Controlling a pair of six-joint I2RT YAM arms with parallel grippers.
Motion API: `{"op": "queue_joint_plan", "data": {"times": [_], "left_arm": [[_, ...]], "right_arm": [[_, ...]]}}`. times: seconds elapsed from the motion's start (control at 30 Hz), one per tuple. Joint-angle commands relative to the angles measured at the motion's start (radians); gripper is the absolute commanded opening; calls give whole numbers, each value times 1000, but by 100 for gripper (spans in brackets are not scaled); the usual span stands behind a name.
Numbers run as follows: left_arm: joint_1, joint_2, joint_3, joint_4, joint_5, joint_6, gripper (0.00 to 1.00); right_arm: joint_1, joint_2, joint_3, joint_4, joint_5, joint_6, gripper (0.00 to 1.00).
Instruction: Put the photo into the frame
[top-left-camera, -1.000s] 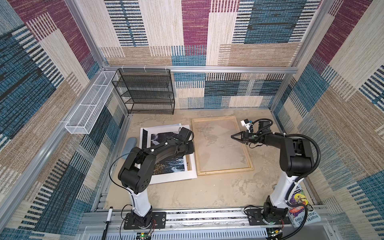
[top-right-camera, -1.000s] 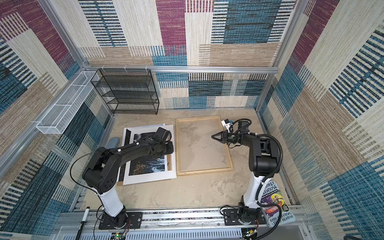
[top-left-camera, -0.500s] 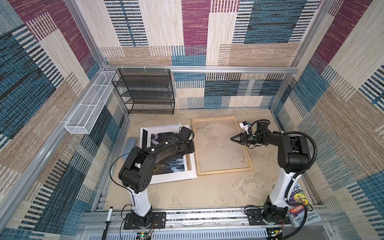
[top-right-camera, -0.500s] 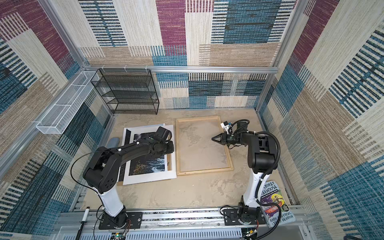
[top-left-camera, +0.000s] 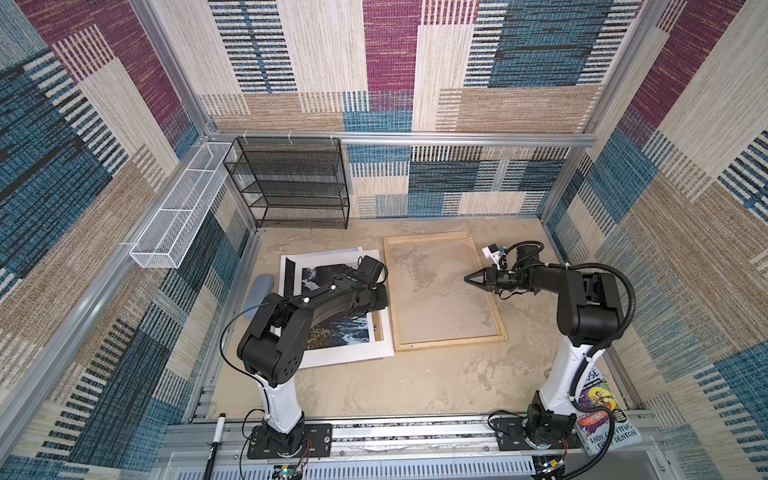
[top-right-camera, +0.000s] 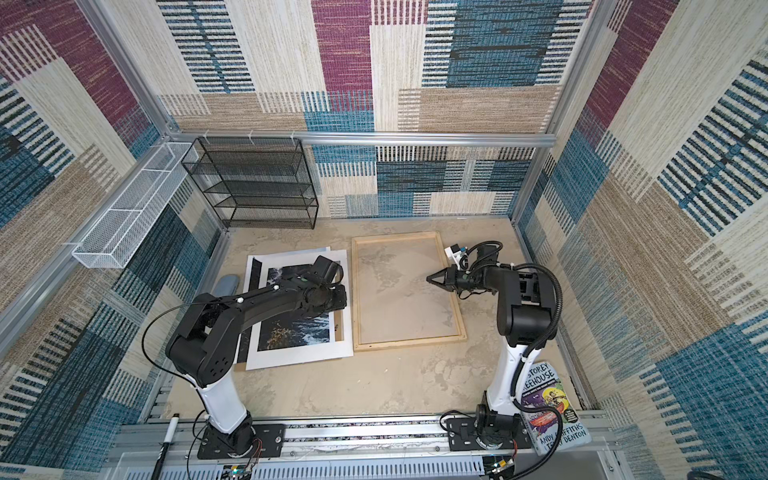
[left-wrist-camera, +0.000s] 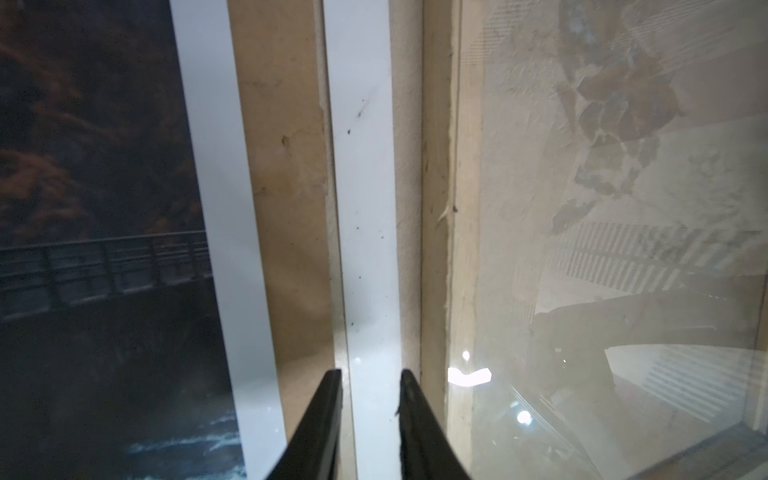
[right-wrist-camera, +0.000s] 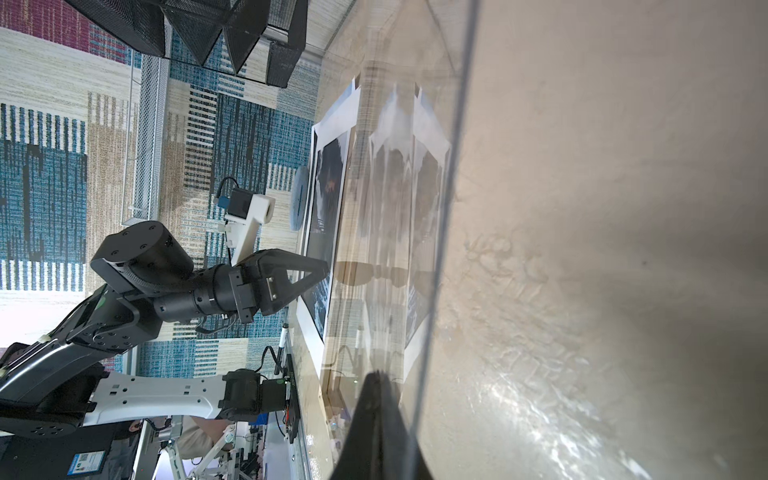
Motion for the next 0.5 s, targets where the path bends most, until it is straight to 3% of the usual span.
{"op": "queue_joint_plan", "data": {"times": [0.0,0.47], "left_arm": [[1,-8,-2,23,25,1,28],[-1,8,-12,74,79,-14,28]], "right_arm": [[-5,-10,13,20,-8,-24,0],[-10,33,54,-50,11,-87,0]]}}
